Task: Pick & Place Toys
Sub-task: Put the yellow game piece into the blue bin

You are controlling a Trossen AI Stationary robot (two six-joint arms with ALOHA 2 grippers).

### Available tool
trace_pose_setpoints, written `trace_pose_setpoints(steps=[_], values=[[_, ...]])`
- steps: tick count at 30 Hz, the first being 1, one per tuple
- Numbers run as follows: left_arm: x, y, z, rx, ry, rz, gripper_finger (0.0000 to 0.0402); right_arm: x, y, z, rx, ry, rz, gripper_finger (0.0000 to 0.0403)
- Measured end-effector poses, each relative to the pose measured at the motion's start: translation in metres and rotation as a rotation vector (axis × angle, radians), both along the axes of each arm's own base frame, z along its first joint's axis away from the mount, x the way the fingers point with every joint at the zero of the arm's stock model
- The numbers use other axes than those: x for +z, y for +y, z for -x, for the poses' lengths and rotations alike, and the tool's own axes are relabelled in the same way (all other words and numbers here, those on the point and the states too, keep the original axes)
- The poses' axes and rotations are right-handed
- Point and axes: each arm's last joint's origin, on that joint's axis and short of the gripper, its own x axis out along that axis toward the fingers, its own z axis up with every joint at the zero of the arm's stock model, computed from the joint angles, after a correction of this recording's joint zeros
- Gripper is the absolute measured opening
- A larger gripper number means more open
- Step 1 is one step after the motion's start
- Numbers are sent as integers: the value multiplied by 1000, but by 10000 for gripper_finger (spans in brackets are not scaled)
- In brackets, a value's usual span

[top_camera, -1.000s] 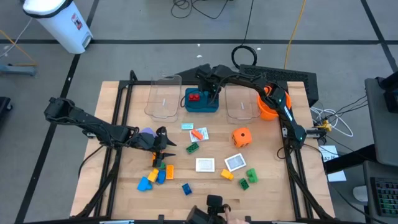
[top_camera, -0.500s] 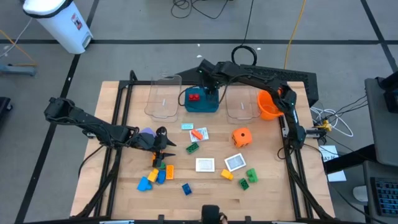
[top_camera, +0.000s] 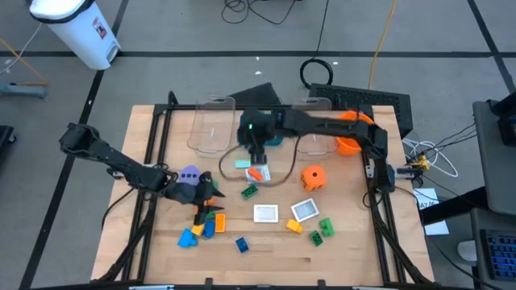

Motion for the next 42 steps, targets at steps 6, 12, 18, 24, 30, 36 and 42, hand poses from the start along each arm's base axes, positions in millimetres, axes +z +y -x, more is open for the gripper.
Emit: trace_pose_setpoints(steps=[6,12,18,24,30,36,42], values=[[0,-16,8,-23,-5,9,211,-39,47,-12,100,-70,3,183],[0,-28,15,-71,2,40,211,-85,84,-10,176,-107,-2,183],[-4,-34,21,-44,52,83,211,-110,110,-5,198,-195,-39,183],[-10,-35,29,47,135,142,211,-122,136,-1,243,-331,-67,183],[7,-43,30,80,219,148,211,-131,155,8,298,-556,-74,183],[42,-61,36,93,260,125,211,-134,163,14,315,-630,-81,183],[59,-85,44,92,257,146,211,-135,168,15,284,-618,-144,183]])
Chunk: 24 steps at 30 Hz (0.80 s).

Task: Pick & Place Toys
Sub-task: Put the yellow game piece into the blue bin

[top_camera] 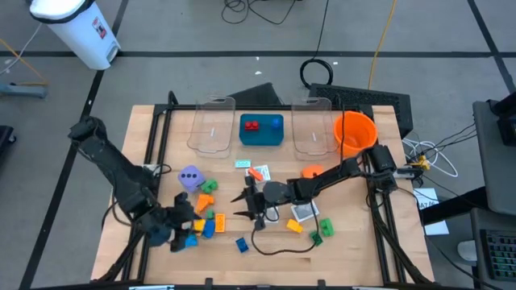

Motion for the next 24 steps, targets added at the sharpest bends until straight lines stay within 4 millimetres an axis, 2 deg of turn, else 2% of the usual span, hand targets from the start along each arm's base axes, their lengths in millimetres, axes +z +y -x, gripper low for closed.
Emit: trace_pose_setpoints(steps=[5,11,18,24], values=[[-4,-29,-4,-8,43,-10,211,-1,0,0,-22,25,-83,183],[-12,-69,-13,11,164,-118,211,0,7,2,-31,33,-171,183],[-11,-118,-19,80,300,-276,211,0,31,8,-13,53,-247,183],[-18,-149,-18,148,411,-419,211,0,58,17,-74,41,-230,183]])
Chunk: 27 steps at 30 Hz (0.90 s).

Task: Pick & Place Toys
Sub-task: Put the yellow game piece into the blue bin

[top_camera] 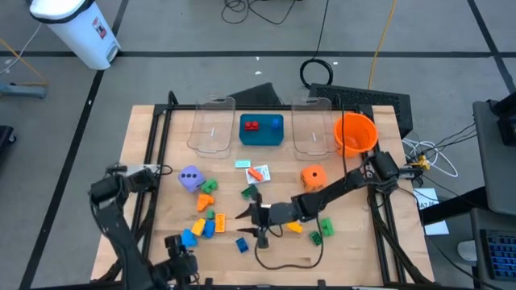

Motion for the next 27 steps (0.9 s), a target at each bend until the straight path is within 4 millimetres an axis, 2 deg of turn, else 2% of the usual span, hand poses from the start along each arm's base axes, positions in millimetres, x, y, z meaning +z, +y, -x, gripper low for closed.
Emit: trace_pose_setpoints(steps=[5,14,23,27], values=[[-11,-9,7,2,43,-80,211,0,19,8,-7,0,-17,183],[-10,-8,17,-46,-2,-177,211,0,41,18,29,9,-76,183],[-10,-5,12,-146,26,-236,211,1,52,25,-58,-5,-74,183],[-10,-2,7,-148,35,-243,211,1,57,27,-46,-5,-74,183]])
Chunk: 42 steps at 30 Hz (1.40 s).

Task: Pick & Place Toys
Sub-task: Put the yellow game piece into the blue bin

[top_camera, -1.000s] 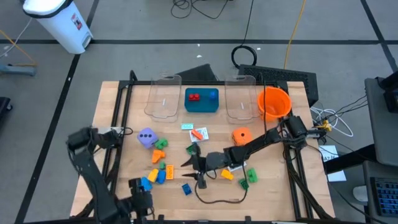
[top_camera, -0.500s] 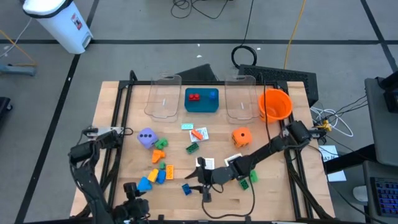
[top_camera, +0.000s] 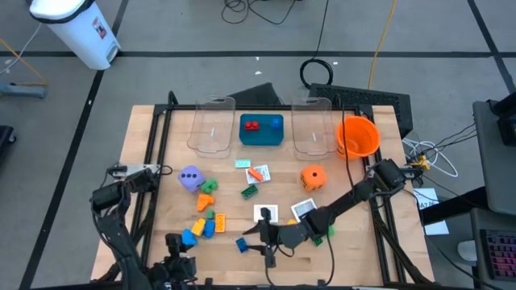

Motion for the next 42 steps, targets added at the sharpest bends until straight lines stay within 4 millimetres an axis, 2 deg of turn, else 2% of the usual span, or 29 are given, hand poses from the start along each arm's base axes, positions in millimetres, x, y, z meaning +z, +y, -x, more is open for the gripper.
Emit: trace_pose_setpoints(steps=[18,33,42], values=[[-45,34,3,102,89,-133,211,0,3,2,8,-1,9,183],[-46,40,-2,84,2,-188,211,-1,3,2,7,4,12,183],[-53,55,-13,123,33,-230,211,-1,3,2,7,6,13,183]])
